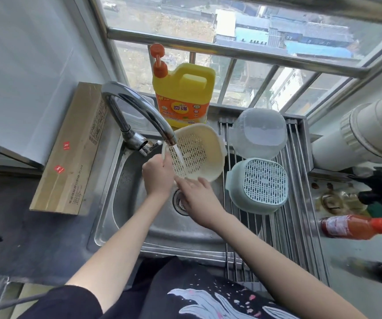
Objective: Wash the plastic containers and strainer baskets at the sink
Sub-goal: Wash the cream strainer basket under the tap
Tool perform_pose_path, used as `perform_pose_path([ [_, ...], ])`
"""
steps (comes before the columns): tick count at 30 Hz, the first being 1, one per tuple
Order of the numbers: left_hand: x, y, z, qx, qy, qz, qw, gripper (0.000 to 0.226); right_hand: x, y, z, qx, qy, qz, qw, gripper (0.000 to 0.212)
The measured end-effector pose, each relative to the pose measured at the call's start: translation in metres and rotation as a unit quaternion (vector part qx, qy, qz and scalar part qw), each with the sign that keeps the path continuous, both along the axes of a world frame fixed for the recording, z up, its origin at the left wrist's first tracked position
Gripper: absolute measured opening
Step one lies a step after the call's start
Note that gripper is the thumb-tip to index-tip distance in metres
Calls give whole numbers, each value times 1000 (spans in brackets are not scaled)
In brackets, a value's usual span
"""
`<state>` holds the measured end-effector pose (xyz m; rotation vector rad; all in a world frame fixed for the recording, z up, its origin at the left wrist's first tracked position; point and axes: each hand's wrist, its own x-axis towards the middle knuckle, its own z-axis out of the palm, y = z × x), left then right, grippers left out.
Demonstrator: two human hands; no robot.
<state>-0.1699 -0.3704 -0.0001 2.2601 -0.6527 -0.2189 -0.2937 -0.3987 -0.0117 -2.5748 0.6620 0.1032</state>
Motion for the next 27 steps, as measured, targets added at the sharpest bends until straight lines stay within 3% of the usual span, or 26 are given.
perform_pose_path([
  [3,-1,-6,1,22,54,15,998,51,-14,-16,2,-76,-50,-7,996,46],
  [6,0,-9,-5,71,191,36,978,41,-21,-23,2,-129,-92,2,987,28],
  [10,-2,-4,-19,107,431,60,894,20,-23,-26,3,-196,-139,46,970,12],
  [14,-5,1,-26,160,581,24,797,28,-28,-21,12,-218,-163,27,962,15],
  [17,-4,-4,-19,225,557,-8,799,27,-31,-17,15,-190,-143,-13,971,24],
  [23,13,-11,1,267,368,-75,887,20,-43,-12,18,76,-108,-67,989,32],
  [27,26,-6,4,271,233,-111,927,22,-41,-6,11,86,-133,-41,987,21],
])
